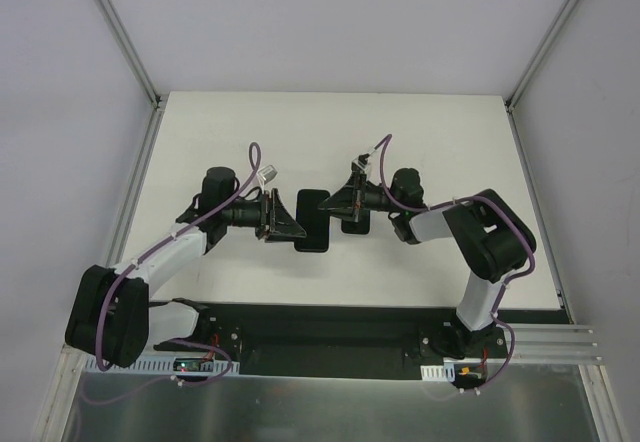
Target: Put the phone into the phone case
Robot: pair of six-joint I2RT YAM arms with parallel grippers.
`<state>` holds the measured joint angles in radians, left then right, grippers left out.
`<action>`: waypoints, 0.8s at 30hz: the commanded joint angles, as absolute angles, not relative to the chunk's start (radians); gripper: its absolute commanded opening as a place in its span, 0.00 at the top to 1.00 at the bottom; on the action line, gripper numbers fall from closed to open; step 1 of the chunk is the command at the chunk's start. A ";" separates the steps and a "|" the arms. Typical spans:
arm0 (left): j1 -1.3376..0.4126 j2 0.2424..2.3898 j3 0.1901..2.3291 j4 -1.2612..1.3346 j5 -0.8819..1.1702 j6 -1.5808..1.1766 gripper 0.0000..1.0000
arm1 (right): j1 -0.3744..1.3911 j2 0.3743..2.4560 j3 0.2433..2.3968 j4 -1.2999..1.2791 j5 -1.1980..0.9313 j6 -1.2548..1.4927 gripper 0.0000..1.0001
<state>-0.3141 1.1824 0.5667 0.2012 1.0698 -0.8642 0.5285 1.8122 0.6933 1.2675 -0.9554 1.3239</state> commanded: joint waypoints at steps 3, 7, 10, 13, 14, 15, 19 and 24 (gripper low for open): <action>-0.314 1.239 0.629 0.176 1.048 -0.792 0.80 | 0.552 1.816 0.690 1.531 -0.965 1.333 0.88; -0.313 1.258 0.629 0.175 1.051 -0.770 0.98 | 0.543 1.828 0.683 1.531 -0.969 1.328 0.74; -0.307 1.281 0.632 0.157 1.046 -0.735 1.00 | 0.519 1.829 0.677 1.529 -0.977 1.315 0.53; -0.288 1.313 0.661 0.072 1.022 -0.668 1.00 | 0.497 1.821 0.672 1.510 -0.982 1.299 0.31; -0.278 1.322 0.684 0.048 1.006 -0.649 1.00 | 0.495 1.816 0.669 1.500 -0.982 1.293 0.23; -0.273 1.333 0.696 0.007 0.979 -0.631 1.00 | 0.494 1.804 0.669 1.476 -0.977 1.281 0.11; -0.262 1.432 0.758 -0.051 0.916 -0.563 1.00 | 0.494 1.766 0.661 1.364 -0.962 1.207 0.04; -0.258 1.599 0.853 -0.064 0.882 -0.520 1.00 | 0.494 1.649 0.646 0.953 -0.907 0.937 0.04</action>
<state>-0.2798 1.4933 0.7788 -0.0319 1.0100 -0.6048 0.4885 1.8015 0.6506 1.1812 -0.8970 1.1576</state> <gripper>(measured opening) 0.088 0.961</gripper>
